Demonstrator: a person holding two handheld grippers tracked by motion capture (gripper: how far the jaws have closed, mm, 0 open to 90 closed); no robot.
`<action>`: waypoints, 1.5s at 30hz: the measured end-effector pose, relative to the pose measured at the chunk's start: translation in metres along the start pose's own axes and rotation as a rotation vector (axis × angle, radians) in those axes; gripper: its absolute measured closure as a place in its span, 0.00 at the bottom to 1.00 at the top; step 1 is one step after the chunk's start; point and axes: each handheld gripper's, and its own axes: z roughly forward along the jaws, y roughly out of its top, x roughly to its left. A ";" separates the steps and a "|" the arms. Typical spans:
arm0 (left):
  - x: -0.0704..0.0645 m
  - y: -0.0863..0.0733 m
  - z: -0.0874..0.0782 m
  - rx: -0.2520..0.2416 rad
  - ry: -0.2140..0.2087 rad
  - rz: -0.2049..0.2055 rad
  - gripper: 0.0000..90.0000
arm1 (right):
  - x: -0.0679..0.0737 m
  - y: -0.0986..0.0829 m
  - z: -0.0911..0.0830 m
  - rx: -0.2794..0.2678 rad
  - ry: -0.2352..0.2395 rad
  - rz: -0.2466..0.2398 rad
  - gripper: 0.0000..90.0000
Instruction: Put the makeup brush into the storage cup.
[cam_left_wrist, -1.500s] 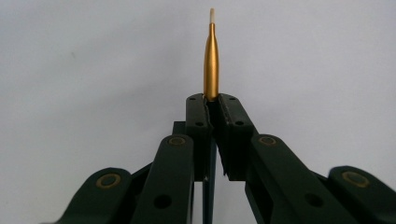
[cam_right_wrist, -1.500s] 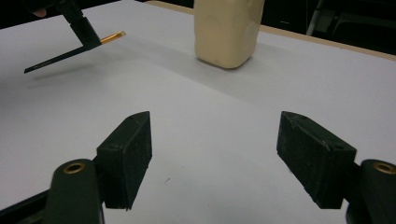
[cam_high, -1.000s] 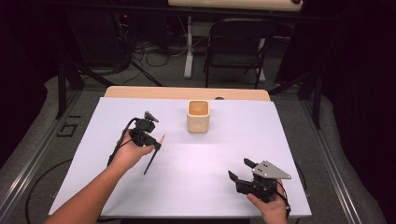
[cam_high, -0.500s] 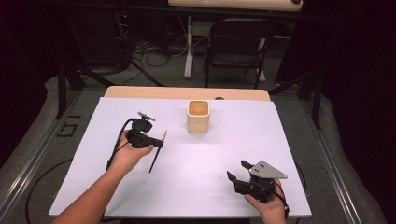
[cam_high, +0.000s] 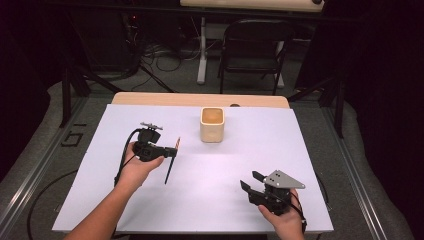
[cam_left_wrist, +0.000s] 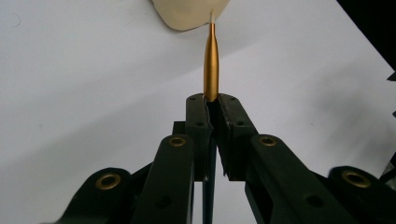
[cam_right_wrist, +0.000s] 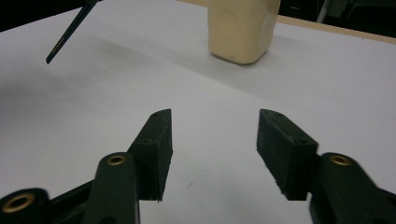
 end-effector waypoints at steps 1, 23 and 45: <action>0.000 0.000 0.000 -0.005 -0.004 0.000 0.93 | 0.000 0.002 0.000 0.013 0.006 -0.001 0.56; -0.012 0.000 -0.004 -0.067 -0.037 0.054 0.93 | 0.005 0.031 0.024 0.016 0.026 0.015 0.63; -0.027 -0.002 0.003 -0.196 -0.100 0.037 0.93 | 0.015 0.046 0.047 0.008 0.155 0.120 0.74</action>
